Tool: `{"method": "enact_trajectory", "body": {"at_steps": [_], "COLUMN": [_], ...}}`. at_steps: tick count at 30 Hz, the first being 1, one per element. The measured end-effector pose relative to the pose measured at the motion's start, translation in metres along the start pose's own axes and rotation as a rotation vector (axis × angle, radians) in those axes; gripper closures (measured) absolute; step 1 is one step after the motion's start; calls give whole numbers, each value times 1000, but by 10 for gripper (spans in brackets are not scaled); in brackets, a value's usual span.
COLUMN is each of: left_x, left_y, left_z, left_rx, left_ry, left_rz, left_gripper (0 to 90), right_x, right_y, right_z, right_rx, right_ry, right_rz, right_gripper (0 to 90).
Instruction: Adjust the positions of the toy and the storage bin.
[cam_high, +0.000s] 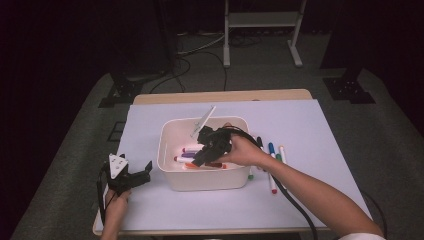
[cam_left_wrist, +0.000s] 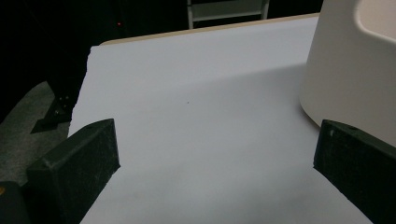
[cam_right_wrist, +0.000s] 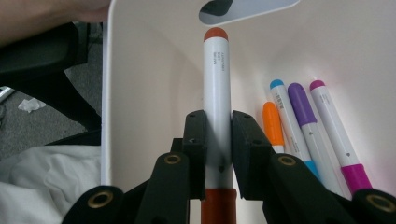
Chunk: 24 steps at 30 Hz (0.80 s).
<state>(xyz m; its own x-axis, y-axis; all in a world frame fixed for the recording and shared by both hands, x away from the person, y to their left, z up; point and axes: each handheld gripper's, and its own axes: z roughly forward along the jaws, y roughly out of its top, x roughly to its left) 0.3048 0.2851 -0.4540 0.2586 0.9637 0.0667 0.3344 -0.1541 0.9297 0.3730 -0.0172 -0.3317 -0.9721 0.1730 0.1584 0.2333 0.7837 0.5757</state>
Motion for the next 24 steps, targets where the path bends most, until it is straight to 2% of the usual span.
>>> {"method": "enact_trajectory", "body": {"at_steps": [11, 15, 24], "left_x": [1, 1, 1], "left_y": [0, 0, 0], "left_z": [0, 0, 0], "left_rx": [2, 2, 4], "left_ry": [-1, -2, -2], "left_rz": [-1, 0, -2], "left_gripper": [0, 0, 0], "right_x": [-2, -1, 0], "right_y": [1, 2, 1], "right_z": [17, 22, 13], "right_rx": [62, 101, 79], "right_ry": [1, -18, -38], "right_rz": [-6, -2, -6], "right_gripper": [759, 741, 711]}}
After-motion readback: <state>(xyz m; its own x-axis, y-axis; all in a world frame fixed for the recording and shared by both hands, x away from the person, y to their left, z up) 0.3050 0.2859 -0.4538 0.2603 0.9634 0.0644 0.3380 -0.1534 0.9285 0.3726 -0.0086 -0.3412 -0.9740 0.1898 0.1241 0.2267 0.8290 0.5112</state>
